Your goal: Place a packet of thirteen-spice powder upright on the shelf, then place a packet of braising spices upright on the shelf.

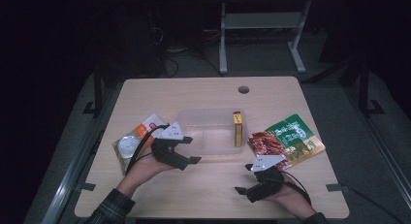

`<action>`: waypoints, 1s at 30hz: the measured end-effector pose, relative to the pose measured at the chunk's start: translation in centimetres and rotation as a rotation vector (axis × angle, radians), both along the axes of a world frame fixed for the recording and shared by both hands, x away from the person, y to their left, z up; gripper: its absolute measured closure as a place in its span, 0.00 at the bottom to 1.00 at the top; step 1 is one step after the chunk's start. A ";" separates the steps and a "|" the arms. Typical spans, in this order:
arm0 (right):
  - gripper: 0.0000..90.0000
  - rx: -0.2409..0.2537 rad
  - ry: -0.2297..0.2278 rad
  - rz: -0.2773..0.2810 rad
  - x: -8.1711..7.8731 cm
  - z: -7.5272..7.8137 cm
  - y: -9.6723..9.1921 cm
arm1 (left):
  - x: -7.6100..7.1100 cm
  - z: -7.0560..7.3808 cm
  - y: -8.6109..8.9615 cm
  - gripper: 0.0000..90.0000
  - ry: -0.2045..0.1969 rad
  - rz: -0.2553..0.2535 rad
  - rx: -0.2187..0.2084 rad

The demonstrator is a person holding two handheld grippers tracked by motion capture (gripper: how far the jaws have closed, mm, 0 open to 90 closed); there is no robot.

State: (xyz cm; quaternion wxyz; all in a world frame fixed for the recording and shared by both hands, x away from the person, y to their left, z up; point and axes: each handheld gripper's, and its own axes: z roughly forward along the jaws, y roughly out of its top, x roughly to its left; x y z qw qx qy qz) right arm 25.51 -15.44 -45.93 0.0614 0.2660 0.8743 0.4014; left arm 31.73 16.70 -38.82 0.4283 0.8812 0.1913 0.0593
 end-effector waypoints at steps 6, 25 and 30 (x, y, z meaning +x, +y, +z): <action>0.15 0.001 0.002 -0.006 0.0 0.0 0.0 | -1.7 -1.9 1.4 0.22 0.014 0.019 0.000; 0.47 0.002 -0.002 -0.097 0.5 2.3 -2.1 | -5.4 -5.1 3.7 0.16 0.094 0.005 0.056; 0.73 0.000 -0.015 -0.144 2.0 3.0 -3.4 | -5.7 -5.9 3.2 0.15 0.103 0.016 0.096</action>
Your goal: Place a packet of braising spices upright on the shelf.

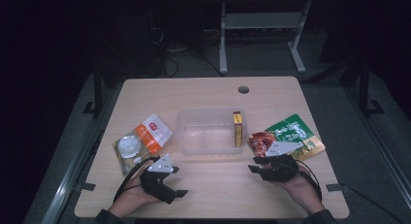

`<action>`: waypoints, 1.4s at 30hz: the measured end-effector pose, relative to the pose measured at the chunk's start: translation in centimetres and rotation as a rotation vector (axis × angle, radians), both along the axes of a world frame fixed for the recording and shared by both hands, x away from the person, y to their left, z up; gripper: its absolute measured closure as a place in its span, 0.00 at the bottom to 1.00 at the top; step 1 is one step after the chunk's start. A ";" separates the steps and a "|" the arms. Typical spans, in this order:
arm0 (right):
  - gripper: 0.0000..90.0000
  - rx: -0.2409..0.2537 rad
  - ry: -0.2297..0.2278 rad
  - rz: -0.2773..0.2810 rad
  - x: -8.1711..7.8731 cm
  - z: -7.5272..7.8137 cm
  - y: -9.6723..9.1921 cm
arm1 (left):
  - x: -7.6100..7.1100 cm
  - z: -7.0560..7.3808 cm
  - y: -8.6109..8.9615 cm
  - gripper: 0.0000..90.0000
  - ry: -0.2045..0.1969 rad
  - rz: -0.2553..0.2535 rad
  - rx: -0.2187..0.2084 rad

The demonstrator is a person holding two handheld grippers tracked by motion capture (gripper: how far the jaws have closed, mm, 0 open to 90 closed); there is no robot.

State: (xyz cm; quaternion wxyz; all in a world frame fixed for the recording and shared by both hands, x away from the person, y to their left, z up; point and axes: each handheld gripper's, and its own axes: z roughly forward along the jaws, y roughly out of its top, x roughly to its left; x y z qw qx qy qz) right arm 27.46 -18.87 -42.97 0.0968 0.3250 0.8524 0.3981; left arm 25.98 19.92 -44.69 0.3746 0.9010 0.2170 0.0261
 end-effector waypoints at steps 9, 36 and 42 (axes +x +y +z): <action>1.00 -0.017 -0.016 -0.172 4.8 -0.1 -2.6 | -0.1 -0.1 0.5 0.17 -0.011 0.020 -0.009; 1.00 -0.058 -0.014 -0.295 13.2 -4.4 -4.2 | 0.2 -0.5 0.7 0.18 0.022 0.003 -0.024; 1.00 -0.064 0.002 -0.274 12.4 -4.4 -4.4 | 0.2 -0.5 0.6 0.18 0.028 -0.005 -0.020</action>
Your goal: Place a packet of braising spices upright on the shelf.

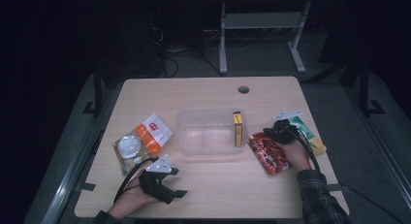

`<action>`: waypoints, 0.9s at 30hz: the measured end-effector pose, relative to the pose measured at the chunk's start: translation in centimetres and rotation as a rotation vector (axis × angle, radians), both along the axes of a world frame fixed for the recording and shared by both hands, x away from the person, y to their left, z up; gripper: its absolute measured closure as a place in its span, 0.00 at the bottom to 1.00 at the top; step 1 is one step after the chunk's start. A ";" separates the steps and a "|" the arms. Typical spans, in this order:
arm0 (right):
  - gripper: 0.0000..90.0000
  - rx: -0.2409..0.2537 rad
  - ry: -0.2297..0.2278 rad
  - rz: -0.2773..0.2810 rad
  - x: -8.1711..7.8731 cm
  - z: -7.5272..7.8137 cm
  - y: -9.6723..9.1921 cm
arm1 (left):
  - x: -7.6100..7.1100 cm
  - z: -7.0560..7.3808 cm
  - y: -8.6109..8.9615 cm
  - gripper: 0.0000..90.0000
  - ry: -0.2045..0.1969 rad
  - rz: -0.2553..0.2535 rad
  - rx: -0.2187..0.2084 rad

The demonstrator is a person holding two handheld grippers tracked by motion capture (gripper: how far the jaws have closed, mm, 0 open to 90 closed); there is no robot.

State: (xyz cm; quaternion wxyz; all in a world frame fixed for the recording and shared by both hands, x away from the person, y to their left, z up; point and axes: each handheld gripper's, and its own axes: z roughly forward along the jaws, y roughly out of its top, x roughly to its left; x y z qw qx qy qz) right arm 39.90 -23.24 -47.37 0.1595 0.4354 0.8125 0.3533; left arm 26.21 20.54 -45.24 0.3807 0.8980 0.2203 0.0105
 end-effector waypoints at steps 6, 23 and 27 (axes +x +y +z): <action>1.00 -0.021 0.016 0.021 -1.0 0.2 0.1 | 0.0 0.0 0.0 0.18 0.004 -0.003 0.001; 1.00 -0.043 -0.009 0.028 -3.2 2.0 -1.4 | 0.0 0.1 -0.2 0.17 0.012 0.027 0.003; 1.00 -0.059 -0.017 -0.030 -3.0 2.4 -3.3 | 0.1 0.2 -0.2 0.17 0.009 0.036 0.015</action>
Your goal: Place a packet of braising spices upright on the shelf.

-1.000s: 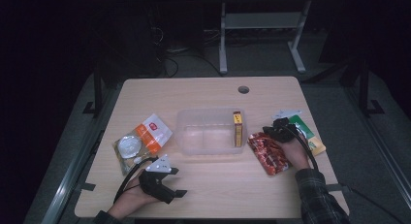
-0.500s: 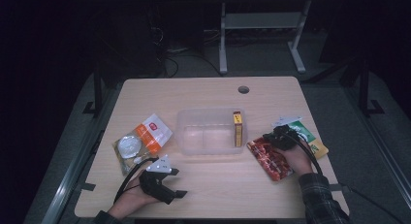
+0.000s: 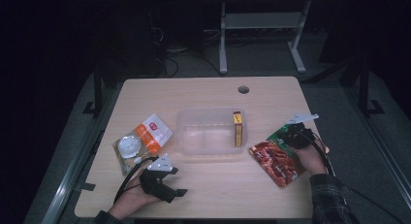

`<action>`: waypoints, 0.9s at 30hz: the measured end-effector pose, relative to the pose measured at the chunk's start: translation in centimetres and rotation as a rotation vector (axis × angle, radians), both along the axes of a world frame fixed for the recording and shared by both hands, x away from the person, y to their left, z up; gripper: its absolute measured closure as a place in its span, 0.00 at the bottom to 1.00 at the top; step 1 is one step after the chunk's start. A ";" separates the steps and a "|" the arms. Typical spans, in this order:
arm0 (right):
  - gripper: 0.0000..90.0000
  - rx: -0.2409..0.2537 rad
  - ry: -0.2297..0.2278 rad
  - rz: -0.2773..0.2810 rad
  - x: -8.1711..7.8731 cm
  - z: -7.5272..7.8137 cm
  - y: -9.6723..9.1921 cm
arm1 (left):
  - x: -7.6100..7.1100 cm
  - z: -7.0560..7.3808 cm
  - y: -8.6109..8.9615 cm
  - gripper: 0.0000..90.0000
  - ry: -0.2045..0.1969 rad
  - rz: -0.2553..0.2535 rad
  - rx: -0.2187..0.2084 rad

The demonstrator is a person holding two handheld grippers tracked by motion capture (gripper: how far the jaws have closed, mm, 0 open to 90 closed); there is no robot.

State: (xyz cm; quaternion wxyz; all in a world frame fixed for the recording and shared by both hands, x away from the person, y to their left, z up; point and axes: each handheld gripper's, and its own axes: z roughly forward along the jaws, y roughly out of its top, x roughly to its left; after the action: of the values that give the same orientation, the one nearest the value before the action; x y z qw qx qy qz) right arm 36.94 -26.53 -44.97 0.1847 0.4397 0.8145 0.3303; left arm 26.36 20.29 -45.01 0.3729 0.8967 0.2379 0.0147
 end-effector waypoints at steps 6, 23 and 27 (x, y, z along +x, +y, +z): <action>1.00 -0.033 0.013 -0.110 0.2 -0.2 -3.6 | -0.1 0.1 -0.1 0.15 -0.021 -0.002 0.007; 1.00 -0.073 0.051 -0.276 0.5 -1.4 -8.0 | -0.2 -0.4 -0.1 0.18 -0.051 -0.029 0.078; 1.00 -0.068 0.058 -0.283 0.6 -1.7 -8.1 | -0.2 -0.5 -0.1 0.18 -0.051 -0.030 0.075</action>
State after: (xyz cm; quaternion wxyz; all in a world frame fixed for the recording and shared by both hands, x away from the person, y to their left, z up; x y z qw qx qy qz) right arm 37.56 -34.67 -46.63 0.2205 0.5530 0.7600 0.2605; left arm 26.20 20.16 -45.47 0.3453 0.9128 0.2141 0.0408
